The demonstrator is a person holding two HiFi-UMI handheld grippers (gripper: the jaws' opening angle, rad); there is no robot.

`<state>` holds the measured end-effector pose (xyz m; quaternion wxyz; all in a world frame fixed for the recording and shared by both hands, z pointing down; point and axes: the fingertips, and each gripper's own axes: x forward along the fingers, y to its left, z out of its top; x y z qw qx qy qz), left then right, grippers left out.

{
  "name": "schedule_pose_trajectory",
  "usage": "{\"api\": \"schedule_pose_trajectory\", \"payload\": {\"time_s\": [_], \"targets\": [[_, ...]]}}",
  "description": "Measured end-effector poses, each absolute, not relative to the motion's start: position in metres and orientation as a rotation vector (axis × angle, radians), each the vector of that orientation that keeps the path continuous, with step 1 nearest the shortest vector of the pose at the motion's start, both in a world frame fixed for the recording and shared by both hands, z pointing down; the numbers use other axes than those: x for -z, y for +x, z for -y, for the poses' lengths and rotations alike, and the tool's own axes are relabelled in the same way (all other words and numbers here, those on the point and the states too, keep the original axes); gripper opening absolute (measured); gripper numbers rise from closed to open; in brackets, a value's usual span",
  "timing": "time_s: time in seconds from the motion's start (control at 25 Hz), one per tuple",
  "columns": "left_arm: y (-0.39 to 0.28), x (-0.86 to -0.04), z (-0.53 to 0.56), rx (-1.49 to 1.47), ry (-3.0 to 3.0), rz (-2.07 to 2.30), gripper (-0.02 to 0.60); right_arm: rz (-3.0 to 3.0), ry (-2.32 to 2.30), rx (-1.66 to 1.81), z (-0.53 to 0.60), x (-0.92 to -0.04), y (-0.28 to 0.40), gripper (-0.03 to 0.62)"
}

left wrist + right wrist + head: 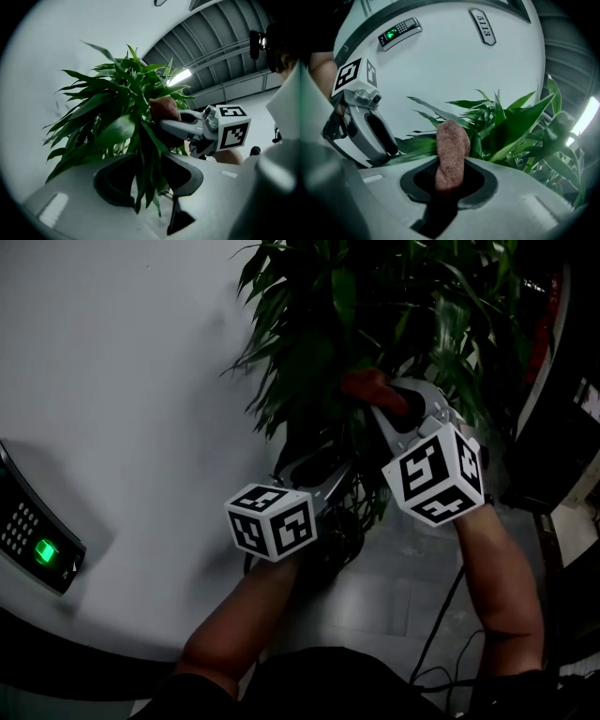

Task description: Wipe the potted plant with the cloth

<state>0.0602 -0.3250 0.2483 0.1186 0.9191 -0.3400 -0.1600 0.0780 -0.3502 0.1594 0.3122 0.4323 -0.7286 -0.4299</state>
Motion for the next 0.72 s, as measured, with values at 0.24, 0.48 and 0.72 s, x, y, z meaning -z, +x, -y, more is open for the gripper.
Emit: {"api": "schedule_pose_trajectory", "payload": {"time_s": [0.24,0.48,0.72], "targets": [[0.071,-0.269,0.344,0.362,2.658,1.031,0.039,1.812,1.154,1.215,0.377,-0.154,0.070,0.072],[0.071,-0.271,0.343,0.385,2.622,0.969,0.020,1.717,1.103,1.279,0.385,-0.173,0.065,0.072],[0.071,-0.276,0.344,0.374,2.618,0.984,0.018,1.694,1.037,1.302,0.372,-0.203,0.061,0.072]]}}
